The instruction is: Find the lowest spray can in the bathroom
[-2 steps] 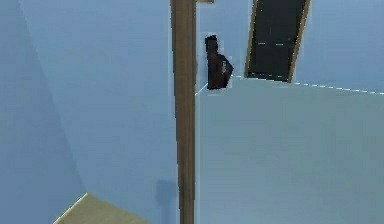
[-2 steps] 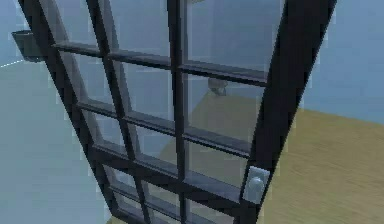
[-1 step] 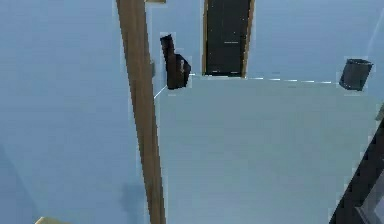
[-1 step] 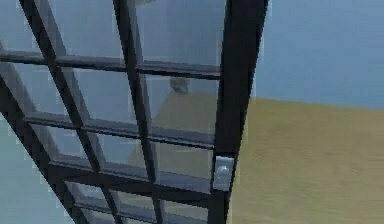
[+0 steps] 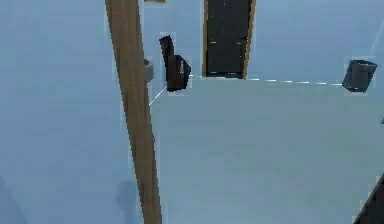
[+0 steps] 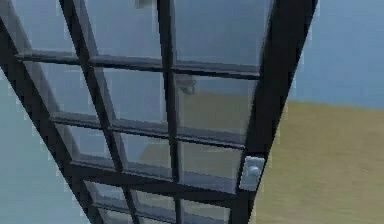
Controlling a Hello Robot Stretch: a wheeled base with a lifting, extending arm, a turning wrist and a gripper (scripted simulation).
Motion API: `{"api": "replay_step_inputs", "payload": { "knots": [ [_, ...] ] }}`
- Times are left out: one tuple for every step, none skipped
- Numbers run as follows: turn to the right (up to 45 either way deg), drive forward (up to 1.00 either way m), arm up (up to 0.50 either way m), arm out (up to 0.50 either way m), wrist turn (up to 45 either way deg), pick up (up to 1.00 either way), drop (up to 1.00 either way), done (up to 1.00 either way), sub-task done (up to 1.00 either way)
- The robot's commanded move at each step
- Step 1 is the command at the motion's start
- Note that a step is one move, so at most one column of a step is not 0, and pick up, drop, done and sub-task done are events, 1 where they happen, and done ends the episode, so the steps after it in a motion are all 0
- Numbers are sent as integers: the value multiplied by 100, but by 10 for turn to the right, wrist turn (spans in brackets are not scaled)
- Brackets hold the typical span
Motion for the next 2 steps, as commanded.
{"api": "replay_step_inputs", "payload": {
  "knots": [
    [240,0,0,0,0,0,0,0,0],
    [0,95,0,0,0,0,0,0,0]
  ]
}}
